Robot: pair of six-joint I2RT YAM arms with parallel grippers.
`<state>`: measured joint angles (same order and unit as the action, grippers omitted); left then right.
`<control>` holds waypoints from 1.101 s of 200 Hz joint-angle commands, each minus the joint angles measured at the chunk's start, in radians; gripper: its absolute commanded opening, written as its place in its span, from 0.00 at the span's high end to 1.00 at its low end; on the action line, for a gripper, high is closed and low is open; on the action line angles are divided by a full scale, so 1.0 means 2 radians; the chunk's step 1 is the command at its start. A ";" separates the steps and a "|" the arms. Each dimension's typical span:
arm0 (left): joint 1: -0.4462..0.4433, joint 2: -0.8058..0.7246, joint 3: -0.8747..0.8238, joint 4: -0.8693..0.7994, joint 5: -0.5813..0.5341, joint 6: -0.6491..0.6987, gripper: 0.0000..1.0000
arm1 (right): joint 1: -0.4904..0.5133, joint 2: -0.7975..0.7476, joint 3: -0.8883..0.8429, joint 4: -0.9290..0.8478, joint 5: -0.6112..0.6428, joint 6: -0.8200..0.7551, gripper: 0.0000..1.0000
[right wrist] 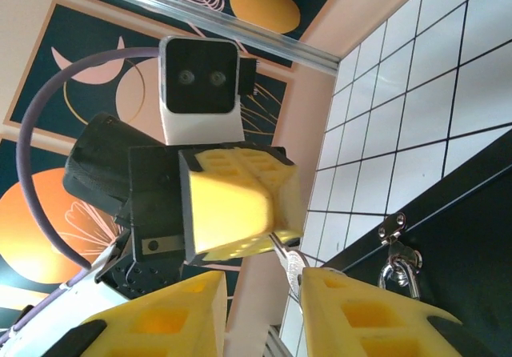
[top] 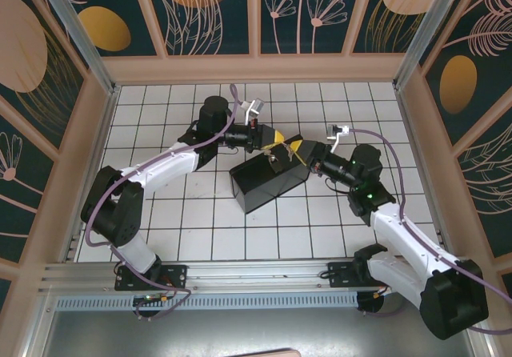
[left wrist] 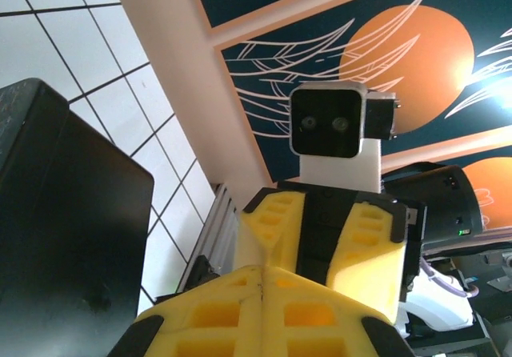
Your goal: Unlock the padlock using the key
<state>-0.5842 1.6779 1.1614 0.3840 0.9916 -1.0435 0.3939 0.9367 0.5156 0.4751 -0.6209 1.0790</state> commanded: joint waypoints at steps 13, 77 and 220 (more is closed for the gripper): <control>0.002 -0.013 -0.005 0.031 0.011 -0.010 1.00 | 0.003 -0.003 0.012 0.005 0.000 -0.010 0.67; 0.002 -0.014 -0.002 0.036 0.012 -0.016 1.00 | 0.003 -0.002 0.003 0.019 -0.003 -0.003 0.68; 0.002 -0.019 -0.016 0.061 0.015 -0.036 1.00 | 0.019 0.020 0.010 0.057 -0.005 0.006 0.80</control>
<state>-0.5842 1.6703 1.1404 0.4686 0.9955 -1.1126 0.4217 0.9810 0.5156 0.5358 -0.6270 1.0824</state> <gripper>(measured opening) 0.044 0.213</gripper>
